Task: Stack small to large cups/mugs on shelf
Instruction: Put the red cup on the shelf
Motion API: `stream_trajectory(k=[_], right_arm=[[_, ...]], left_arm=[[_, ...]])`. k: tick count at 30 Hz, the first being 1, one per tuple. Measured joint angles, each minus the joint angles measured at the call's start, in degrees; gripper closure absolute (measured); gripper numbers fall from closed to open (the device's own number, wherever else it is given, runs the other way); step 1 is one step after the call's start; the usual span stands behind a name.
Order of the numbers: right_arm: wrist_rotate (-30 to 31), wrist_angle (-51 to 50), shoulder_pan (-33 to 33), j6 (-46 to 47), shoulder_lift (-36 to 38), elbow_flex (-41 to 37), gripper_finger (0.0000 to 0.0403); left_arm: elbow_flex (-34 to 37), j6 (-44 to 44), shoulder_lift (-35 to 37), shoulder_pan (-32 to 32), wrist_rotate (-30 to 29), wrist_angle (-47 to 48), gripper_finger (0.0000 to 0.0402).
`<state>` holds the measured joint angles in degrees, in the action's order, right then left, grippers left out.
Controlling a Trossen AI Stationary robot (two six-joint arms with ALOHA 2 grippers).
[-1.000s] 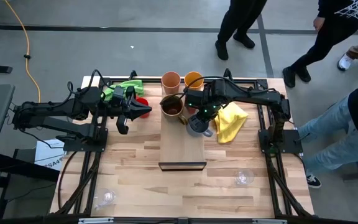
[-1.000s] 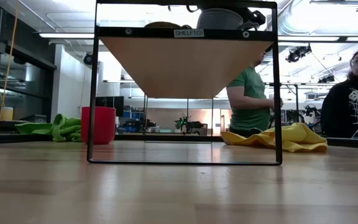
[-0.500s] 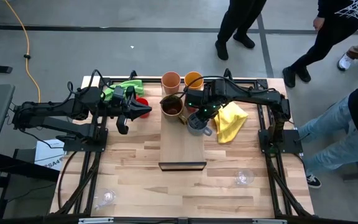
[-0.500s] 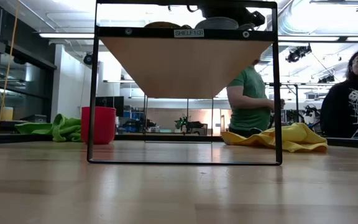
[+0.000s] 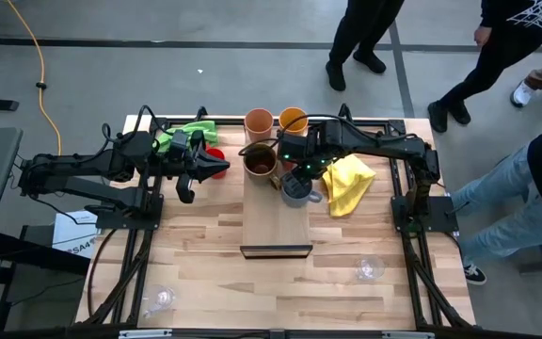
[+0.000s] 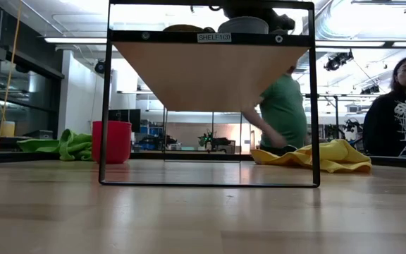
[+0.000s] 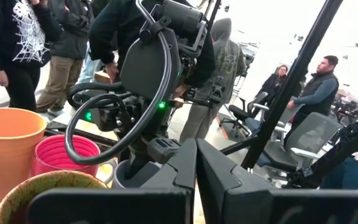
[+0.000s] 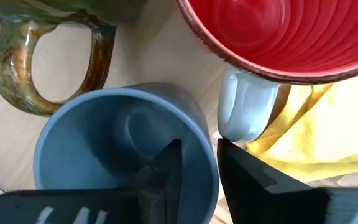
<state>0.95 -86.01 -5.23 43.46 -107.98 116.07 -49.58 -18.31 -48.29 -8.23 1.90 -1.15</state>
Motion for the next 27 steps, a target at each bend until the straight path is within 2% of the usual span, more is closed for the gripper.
stream_trajectory(k=[17,23,27], right_arm=[[0.37,-4.06,0.02,-4.33,0.02,7.65,0.0308],[-3.41,-4.02,1.6,-12.28,1.71,8.72,0.0308],[-1.81,-4.0,4.48,-17.0,4.31,8.63,0.0308]], left_arm=[[0.02,0.0,0.0,0.0,0.01,0.0,0.0402],[0.02,-0.01,0.0,0.0,0.01,0.22,0.0401],[0.02,-0.1,0.15,0.0,0.01,1.97,0.0401]])
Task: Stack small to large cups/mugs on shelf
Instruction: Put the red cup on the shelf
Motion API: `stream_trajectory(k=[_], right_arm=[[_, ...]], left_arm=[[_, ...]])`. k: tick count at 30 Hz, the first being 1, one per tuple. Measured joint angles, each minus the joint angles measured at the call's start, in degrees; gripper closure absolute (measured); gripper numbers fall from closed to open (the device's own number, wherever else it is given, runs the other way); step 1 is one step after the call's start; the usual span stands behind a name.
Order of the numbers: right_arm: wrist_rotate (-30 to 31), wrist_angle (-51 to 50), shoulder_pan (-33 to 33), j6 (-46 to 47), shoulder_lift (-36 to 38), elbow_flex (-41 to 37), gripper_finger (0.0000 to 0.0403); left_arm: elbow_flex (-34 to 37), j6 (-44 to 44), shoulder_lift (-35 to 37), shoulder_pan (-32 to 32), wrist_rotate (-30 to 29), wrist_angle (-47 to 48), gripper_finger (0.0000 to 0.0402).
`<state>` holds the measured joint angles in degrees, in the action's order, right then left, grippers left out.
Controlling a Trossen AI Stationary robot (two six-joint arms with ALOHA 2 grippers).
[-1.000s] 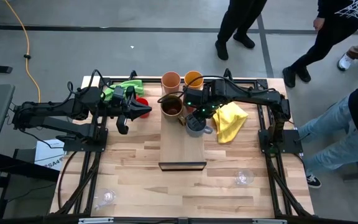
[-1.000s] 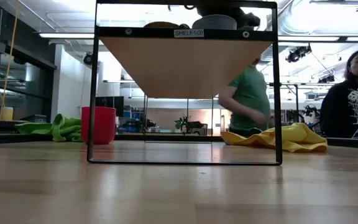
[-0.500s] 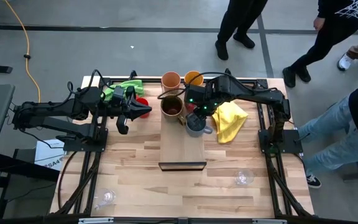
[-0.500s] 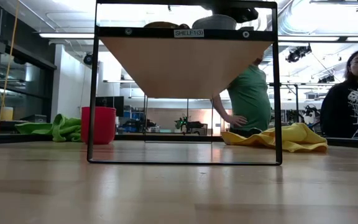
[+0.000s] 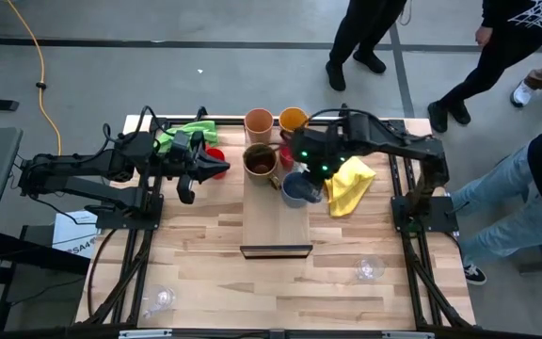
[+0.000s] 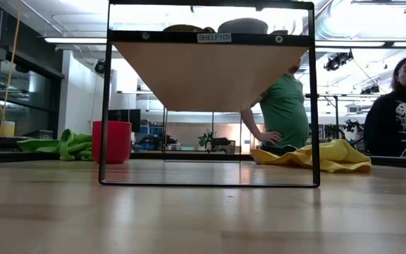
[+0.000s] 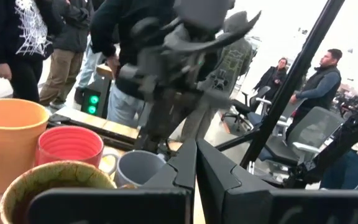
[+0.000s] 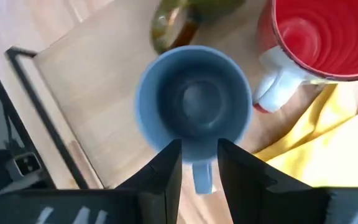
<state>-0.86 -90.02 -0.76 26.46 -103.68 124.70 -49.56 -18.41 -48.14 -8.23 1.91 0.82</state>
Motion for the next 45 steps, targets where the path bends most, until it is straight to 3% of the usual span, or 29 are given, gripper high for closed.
stream_trajectory(k=[6,12,17,21,25,31,45], right_arm=[[10.19,0.22,4.89,-1.9,8.25,-3.45,0.0308],[15.69,5.41,4.9,7.49,25.41,-26.99,0.0308],[18.68,28.3,4.95,10.1,43.44,-50.08,0.0308],[20.45,53.47,4.65,1.54,54.99,-65.1,0.0308],[19.33,74.24,3.63,-7.95,61.71,-75.82,0.0308],[18.79,86.59,3.33,-21.59,65.3,-83.02,0.0308],[15.14,88.32,3.42,-20.33,65.55,-81.72,0.0308]], left_arm=[[0.0,-1.3,0.02,0.0,0.16,1.09,0.0402],[0.02,-1.06,1.56,0.0,2.76,1.34,0.0402],[0.02,0.47,5.07,0.0,3.01,4.73,0.0402],[0.02,0.61,6.88,0.0,0.68,5.96,0.0402],[0.02,1.72,7.04,0.0,-1.49,6.03,0.0402],[0.02,3.07,6.65,0.0,-3.17,6.39,0.0401],[0.02,3.35,6.65,0.0,-4.35,6.65,0.0401]])
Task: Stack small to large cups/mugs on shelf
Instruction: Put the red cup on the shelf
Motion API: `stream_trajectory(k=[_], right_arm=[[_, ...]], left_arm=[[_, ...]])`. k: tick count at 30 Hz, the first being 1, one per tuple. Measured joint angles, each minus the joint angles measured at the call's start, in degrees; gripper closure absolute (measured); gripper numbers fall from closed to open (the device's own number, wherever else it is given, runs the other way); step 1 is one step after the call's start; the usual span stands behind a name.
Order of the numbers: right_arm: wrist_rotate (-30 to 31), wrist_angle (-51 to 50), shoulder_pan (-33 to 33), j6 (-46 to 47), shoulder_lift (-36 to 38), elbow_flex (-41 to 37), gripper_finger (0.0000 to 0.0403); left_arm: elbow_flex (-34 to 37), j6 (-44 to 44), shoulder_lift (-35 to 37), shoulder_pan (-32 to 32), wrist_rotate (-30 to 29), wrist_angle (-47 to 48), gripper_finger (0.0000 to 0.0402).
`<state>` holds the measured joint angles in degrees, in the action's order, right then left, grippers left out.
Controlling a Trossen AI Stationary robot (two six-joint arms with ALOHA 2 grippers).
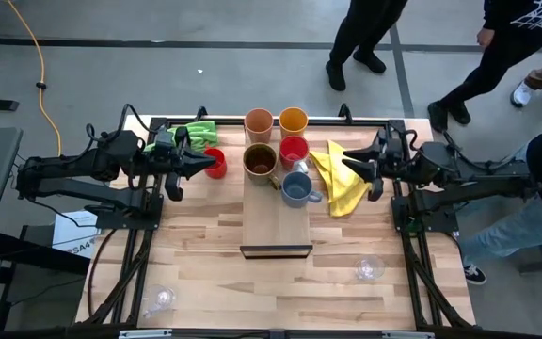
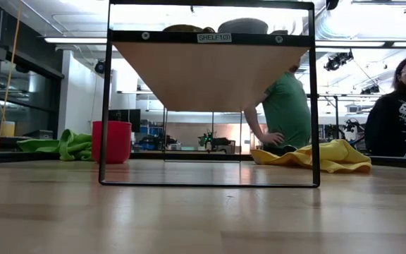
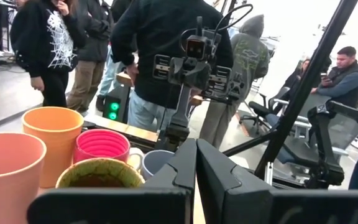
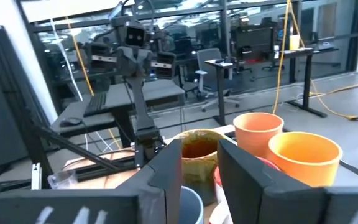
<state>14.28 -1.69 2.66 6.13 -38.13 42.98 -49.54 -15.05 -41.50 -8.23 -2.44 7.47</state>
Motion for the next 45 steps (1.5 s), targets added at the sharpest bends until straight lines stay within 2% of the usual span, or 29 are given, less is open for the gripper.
stream_trajectory(k=[13,17,21,24,28,32,35,39,45], right_arm=[[-0.79,-0.18,0.0,1.4,-0.13,0.02,0.0308],[-0.78,-0.38,0.0,1.77,-0.13,0.02,0.0308],[-0.78,-0.85,0.0,1.79,-0.15,0.02,0.0308],[-0.78,-1.15,0.0,1.94,-0.14,0.02,0.0308],[-0.78,-1.78,0.0,1.95,-0.14,0.02,0.0308],[-0.78,-2.36,0.0,1.94,-0.15,0.02,0.0309],[-0.78,-2.38,0.01,1.83,-0.15,0.03,0.0323],[-0.78,-2.45,0.0,1.36,-0.15,0.04,0.0389],[-2.1,-3.41,-0.02,2.85,-0.15,0.04,0.0401]], left_arm=[[0.0,-0.08,0.0,0.0,-0.63,0.08,0.0399],[-0.38,-0.86,-1.74,0.0,-4.36,1.34,0.0369],[-5.57,-3.64,-6.13,-1.91,-11.73,16.1,0.0308],[-11.31,-7.94,-10.44,-5.78,-13.18,29.64,0.026],[-16.17,-11.81,-17.17,-13.8,-11.42,46.45,0.0215],[-16.17,-13.45,-23.91,-22.29,-4.79,54.43,0.0203],[-15.6,-11.24,-28.27,-25.59,-2.72,55.2,0.0208],[-15.56,-8.49,-32.38,-27.19,-2.49,52.93,0.0218],[-15.54,-4.95,-36.28,-27.45,-1.68,54.53,0.0224]])
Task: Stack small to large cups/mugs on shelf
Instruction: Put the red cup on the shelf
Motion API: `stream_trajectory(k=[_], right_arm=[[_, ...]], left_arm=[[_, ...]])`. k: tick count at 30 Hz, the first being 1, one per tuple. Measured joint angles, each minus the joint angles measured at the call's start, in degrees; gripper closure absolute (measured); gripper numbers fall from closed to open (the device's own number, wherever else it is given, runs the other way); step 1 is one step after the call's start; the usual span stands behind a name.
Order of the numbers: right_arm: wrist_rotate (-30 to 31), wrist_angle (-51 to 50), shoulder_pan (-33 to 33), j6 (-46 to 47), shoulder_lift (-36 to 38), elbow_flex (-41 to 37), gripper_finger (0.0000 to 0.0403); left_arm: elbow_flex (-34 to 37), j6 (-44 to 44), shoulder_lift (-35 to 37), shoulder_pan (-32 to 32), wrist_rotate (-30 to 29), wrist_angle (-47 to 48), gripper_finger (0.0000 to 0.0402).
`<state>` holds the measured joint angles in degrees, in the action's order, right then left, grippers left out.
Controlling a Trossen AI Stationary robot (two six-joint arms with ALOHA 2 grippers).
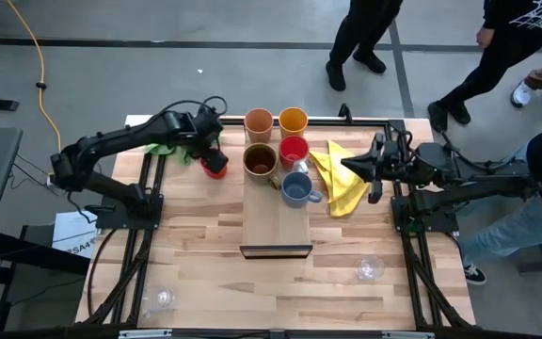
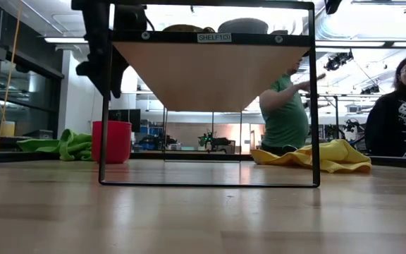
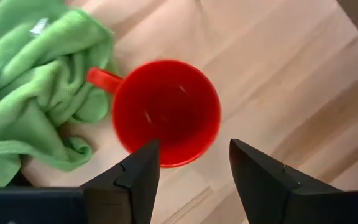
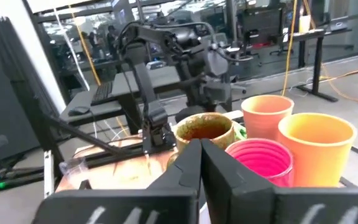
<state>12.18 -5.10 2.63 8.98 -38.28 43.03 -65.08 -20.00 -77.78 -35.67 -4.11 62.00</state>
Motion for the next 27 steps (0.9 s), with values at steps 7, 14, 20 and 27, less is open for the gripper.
stream_trajectory(k=[7,14,20,27], right_arm=[[-0.19,-0.47,0.0,0.01,0.0,0.0,0.0402],[-0.19,-1.58,-0.02,0.1,0.0,0.0,0.0402],[-0.19,-1.56,-0.02,0.54,0.0,0.0,0.0403],[-0.19,-1.75,-0.02,1.27,0.01,0.0,0.0403]], left_arm=[[2.04,9.97,-2.38,0.06,1.76,-1.14,0.0224],[9.85,24.62,0.59,1.63,1.07,-6.57,0.0224],[14.1,32.73,1.7,5.01,-3.39,-13.84,0.0224],[17.57,34.6,1.51,4.93,-7.22,-16.0,0.0224]])
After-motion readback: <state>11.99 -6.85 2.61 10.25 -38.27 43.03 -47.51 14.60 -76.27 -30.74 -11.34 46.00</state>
